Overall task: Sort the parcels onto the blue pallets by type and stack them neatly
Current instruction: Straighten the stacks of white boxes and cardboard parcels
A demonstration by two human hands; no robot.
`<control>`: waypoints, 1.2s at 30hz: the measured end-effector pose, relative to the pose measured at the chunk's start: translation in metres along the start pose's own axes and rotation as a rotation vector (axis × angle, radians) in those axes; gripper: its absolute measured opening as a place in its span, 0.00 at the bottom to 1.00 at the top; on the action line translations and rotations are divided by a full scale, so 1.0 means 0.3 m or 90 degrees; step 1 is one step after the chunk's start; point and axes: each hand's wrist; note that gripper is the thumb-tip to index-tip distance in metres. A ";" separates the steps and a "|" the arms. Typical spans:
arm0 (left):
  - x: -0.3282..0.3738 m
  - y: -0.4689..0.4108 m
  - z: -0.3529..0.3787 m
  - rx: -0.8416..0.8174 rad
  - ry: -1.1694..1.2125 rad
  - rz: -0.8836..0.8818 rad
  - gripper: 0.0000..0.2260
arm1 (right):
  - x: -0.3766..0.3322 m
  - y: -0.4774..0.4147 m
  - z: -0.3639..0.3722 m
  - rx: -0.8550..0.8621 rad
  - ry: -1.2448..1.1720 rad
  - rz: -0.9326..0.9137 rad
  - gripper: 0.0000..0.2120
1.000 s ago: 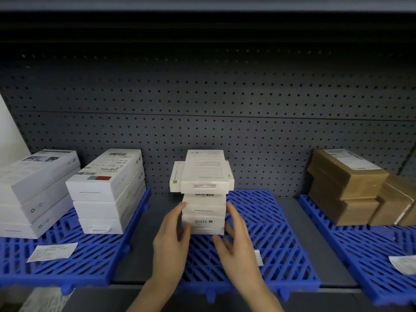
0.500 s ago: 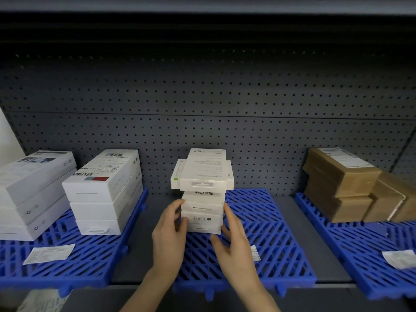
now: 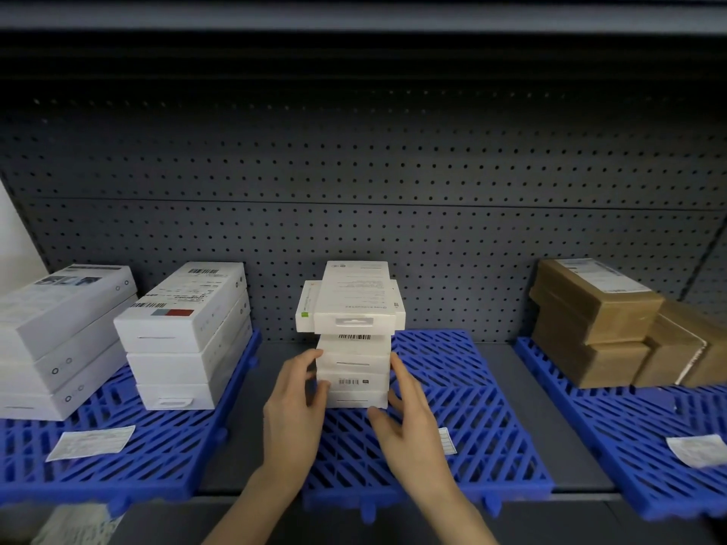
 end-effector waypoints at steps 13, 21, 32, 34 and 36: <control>0.075 -0.136 -0.042 -0.031 0.266 -0.081 0.35 | -0.141 -0.224 -0.090 0.026 -0.093 -0.043 0.43; 0.101 -0.142 -0.041 -0.007 0.231 -0.049 0.31 | -0.118 -0.243 -0.077 0.087 -0.134 -0.067 0.28; 0.284 -0.119 0.023 -0.091 0.149 0.091 0.31 | -0.157 -0.144 -0.282 0.199 -0.086 -0.121 0.27; 0.334 -0.094 0.073 -0.144 0.164 0.112 0.31 | -0.133 -0.105 -0.361 0.232 -0.083 -0.113 0.27; 0.374 -0.058 0.128 -0.193 0.174 0.121 0.31 | -0.098 -0.065 -0.434 0.254 -0.081 -0.101 0.27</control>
Point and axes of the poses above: each hand's wrist, its own y-axis away from the middle knuckle, its own z-axis out of the palm, x = y × z, and after that the axes turned 2 degrees about x, right-handed
